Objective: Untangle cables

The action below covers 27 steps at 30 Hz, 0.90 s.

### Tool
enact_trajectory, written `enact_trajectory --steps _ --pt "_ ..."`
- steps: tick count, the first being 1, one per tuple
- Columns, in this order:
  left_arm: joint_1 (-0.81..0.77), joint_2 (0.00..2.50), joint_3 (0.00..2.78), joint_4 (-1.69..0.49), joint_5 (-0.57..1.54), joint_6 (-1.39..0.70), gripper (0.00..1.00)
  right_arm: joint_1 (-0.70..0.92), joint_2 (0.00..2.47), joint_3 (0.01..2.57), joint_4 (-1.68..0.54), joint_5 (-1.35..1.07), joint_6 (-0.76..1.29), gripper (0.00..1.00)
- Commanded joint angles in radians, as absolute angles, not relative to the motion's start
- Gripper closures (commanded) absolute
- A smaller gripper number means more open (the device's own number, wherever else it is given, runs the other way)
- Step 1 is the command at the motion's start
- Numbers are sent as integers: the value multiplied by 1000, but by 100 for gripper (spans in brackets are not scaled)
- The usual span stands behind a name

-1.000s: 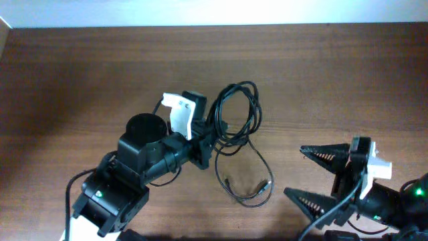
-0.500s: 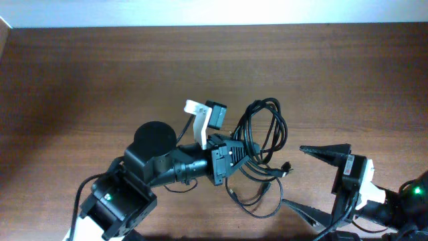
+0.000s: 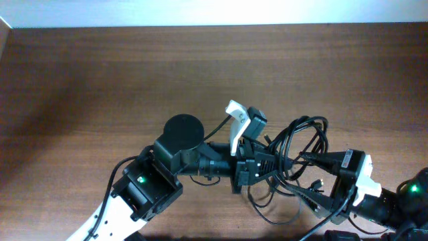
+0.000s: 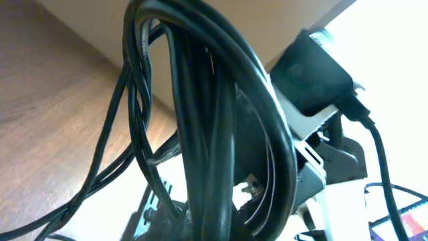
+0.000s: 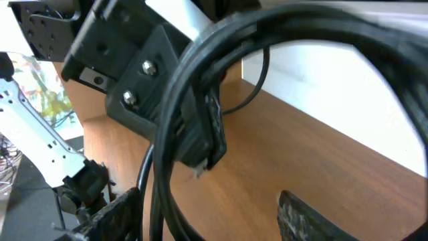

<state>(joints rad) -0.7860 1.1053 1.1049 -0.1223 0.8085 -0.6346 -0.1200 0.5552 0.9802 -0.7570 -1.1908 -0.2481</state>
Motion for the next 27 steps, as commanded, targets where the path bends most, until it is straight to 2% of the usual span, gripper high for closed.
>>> enact_trajectory --steps 1,8,16,19,24,27 --pt "-789 1100 1116 -79 834 -608 100 -125 558 984 -773 -1200 -254 39" --pt "-805 1110 1116 -46 830 -608 100 -125 558 985 -776 -1231 -250 50" --pt "-842 1184 1116 -8 804 -599 100 -125 558 985 -794 -1230 -247 74" --pt "-842 1184 1116 -8 778 -597 100 -125 558 985 -794 -1230 -246 94" --pt "-841 1184 1116 -26 750 -536 100 -125 558 985 -797 -1230 -247 96" --pt "-830 1184 1116 -211 553 -466 100 -125 558 985 -789 -1230 -215 96"
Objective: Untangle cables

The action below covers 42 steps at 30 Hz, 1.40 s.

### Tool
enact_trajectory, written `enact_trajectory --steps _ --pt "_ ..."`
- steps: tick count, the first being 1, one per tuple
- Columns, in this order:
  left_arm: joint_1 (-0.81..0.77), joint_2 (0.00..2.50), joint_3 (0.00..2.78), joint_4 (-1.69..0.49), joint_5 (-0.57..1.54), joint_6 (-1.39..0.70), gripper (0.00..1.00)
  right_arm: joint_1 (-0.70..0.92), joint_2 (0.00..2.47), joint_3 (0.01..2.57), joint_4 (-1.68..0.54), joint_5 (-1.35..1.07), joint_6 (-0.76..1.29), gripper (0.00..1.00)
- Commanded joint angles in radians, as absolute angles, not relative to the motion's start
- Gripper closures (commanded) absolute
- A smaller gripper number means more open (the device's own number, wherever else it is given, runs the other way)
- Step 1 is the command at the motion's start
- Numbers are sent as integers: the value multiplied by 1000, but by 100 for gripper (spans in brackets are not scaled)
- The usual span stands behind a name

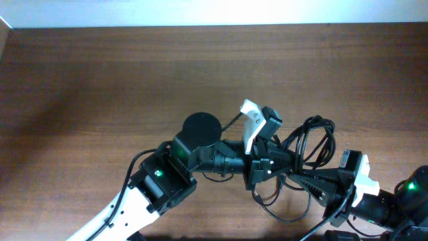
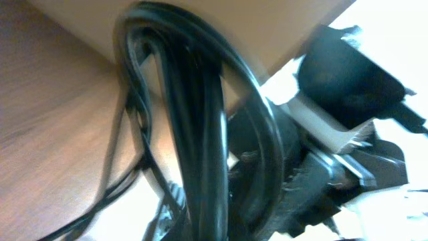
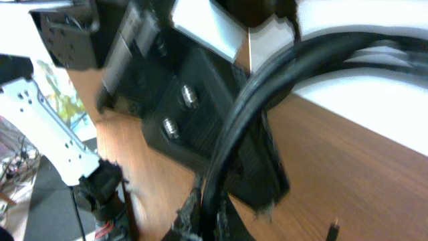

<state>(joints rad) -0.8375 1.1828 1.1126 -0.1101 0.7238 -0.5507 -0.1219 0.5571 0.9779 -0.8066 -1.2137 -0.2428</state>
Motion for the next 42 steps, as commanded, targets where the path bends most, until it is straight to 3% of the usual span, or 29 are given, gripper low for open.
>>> enact_trajectory --steps 1,8,12,17,19,24,25,26,27,28,29,30,35,37,42 --pt "-816 1184 1116 -273 485 -466 100 -125 558 986 -780 -1230 -192 96" --pt "-624 1184 1116 -611 395 -469 100 -125 558 986 -700 -1217 -109 96" --pt "-533 1178 1116 -750 396 -407 100 -125 558 986 -669 -1008 49 96" --pt "-519 1065 1116 -810 404 -111 100 -125 558 986 -670 -790 175 96" --pt "-519 963 1116 -829 403 63 100 -125 558 986 -674 -770 178 96" --pt "-519 813 1116 -831 403 239 100 -125 558 986 -677 -774 178 96" --pt "-519 804 1116 -832 403 241 84 -125 558 986 -677 -774 178 96" --pt "-519 804 1116 -833 403 240 48 -125 558 986 -677 -774 178 96" --pt "-519 804 1116 -833 403 240 46 -125 558 986 -677 -774 178 96" --pt "-519 804 1116 -833 403 240 34 -125 558 986 -677 -774 178 96" --pt "-519 804 1116 -832 403 240 11 -125 558 986 -677 -774 178 96" --pt "-519 804 1116 -832 403 236 0 -125 558 986 -677 -776 178 96" --pt "-519 804 1116 -820 411 242 1 -125 558 986 -672 -870 178 96" --pt "-519 804 1116 -814 532 336 1 -125 558 986 -651 -953 178 96" --pt "-519 804 1116 -791 754 530 1 -125 558 986 -538 -1067 424 96"
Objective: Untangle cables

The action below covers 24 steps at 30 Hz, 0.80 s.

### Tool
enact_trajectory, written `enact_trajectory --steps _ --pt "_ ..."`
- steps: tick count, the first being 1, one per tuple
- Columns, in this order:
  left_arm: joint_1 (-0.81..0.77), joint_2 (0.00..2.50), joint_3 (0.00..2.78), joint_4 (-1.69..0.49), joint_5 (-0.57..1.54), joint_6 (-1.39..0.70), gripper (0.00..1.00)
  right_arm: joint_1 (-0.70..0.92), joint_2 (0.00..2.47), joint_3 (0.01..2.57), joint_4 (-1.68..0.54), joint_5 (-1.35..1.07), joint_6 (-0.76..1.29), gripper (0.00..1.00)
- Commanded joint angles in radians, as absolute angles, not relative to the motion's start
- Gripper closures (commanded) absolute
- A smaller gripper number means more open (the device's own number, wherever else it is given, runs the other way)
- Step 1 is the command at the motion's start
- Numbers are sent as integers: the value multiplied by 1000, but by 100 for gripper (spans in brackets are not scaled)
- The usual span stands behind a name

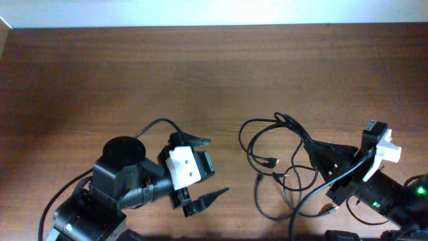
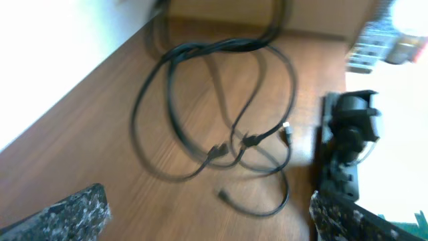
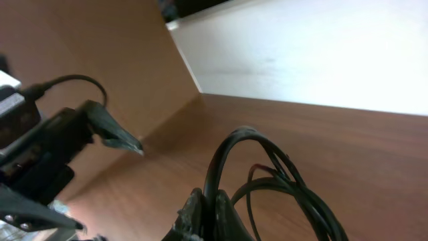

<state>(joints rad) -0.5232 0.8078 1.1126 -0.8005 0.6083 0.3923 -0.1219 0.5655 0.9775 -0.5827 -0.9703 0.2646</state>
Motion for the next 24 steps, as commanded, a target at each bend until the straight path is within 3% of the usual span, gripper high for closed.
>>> enact_trajectory --steps 1,5,10,16,20,24 --pt "-519 804 1116 -784 780 549 1 -125 558 986 -524 -1084 480 96" --pt "-572 822 1115 -725 861 692 1 -125 559 986 -507 -1180 606 96" --pt "-677 944 1115 -636 842 713 0 -125 559 986 -449 -1280 688 96" --pt "-772 1097 1115 -461 814 713 15 -125 559 986 -445 -1314 766 96" --pt "-809 1151 1115 -406 713 714 8 -125 559 986 -445 -1346 778 96" --pt "-834 1200 1115 -367 709 713 13 -125 559 986 -445 -1356 792 96"
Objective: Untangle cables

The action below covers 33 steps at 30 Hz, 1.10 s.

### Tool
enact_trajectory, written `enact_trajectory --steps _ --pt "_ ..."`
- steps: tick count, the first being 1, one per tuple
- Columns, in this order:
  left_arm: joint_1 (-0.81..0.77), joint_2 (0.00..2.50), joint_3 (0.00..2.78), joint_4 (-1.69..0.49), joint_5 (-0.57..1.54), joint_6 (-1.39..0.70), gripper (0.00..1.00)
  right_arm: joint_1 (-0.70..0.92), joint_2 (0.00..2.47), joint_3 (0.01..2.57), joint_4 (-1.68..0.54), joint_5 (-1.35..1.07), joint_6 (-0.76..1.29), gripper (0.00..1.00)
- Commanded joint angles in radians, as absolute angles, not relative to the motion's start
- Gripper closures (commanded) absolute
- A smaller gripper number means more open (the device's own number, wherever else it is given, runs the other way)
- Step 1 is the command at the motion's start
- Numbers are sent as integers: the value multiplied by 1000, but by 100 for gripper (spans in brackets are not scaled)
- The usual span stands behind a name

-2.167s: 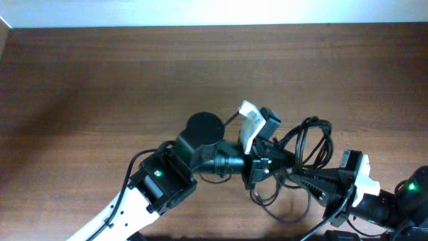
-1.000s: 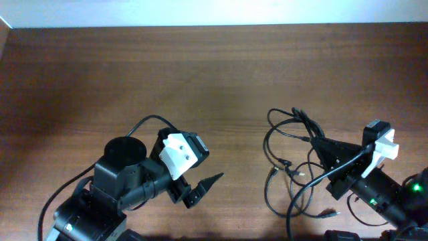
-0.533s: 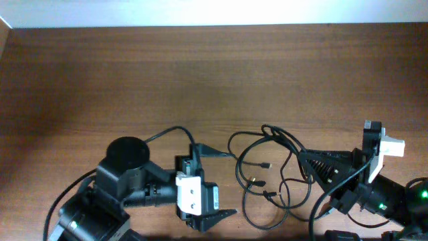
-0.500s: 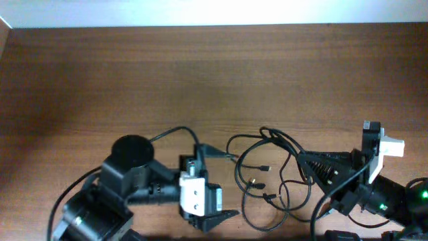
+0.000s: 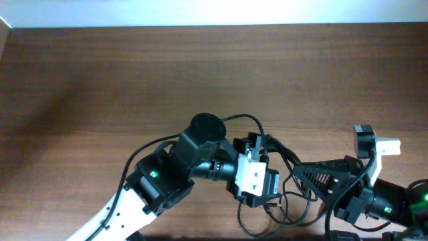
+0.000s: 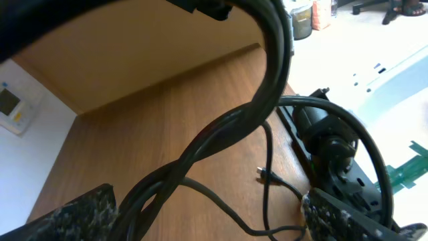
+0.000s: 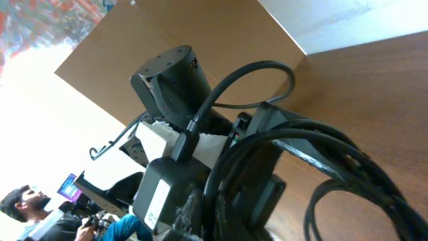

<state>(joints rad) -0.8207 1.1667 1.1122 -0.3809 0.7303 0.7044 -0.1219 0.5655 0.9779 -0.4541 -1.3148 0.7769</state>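
A tangle of black cables [image 5: 289, 159] lies right of the table's centre. Several loops trail toward the front edge. My left gripper [image 5: 266, 171] stands in the middle of the tangle. In the left wrist view it [image 6: 207, 215] is wide open, and a twisted cable bundle [image 6: 221, 127] passes between its fingers, close to the left finger [image 6: 73, 214]. My right gripper [image 5: 301, 171] is shut on the cables from the right. In the right wrist view its fingertips [image 7: 210, 217] pinch a thick strand [image 7: 221, 161], with the left gripper's body right behind.
The brown wooden table [image 5: 134, 80] spreads to the left and back. A loose cable plug [image 6: 262, 175] rests on the wood under the left gripper. The two grippers are very close together near the front right edge.
My left gripper was pulled back at the front left, open and away from the cables. Now it is at the tangle, open around a bundle. The right gripper still holds the cables, further left.
At first both grippers were in the tangle, the left one pressed close among the cables. Then the bundle sat slightly further right between them. Later the left gripper was back and open, with the cables spread out on the table. Now it is in the tangle again.
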Motion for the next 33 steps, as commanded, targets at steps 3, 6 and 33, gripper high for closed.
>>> enact_trajectory --steps 3,6,33 --pt "-855 1218 1115 -367 711 713 16 -125 559 986 -444 -1354 791 96" --pt "-899 1218 1116 -346 710 713 21 -125 559 986 -445 -1354 791 96" --pt "-961 1217 1116 -402 420 688 90 -125 574 986 -406 -1351 791 96"
